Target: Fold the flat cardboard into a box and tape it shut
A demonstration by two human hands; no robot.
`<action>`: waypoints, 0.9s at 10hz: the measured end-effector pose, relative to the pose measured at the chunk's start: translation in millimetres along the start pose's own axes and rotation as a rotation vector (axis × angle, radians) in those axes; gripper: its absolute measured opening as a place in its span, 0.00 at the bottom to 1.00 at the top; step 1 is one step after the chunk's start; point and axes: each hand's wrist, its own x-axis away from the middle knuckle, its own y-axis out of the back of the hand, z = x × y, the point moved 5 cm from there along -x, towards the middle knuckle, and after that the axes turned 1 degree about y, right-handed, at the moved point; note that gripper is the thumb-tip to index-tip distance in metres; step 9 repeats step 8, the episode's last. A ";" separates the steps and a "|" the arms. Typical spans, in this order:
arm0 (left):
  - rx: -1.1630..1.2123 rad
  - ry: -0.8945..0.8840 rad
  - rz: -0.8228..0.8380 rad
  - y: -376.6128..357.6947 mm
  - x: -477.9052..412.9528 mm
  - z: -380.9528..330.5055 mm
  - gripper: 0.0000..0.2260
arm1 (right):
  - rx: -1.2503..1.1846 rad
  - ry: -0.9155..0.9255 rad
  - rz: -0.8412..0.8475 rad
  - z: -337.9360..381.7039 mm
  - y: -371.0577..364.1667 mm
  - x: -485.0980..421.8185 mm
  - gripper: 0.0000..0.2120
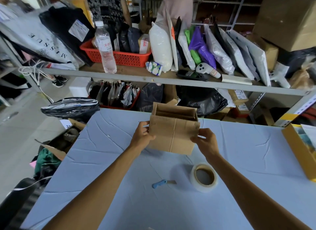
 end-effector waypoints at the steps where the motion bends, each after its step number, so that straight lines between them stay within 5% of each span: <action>1: -0.071 0.014 -0.004 -1.6 -2.5 13.1 0.17 | 0.083 -0.042 -0.001 -13.4 -3.2 -3.6 0.19; 9: -0.399 0.086 0.157 4.7 9.1 41.5 0.16 | 0.385 -0.211 0.073 -34.2 0.7 16.1 0.24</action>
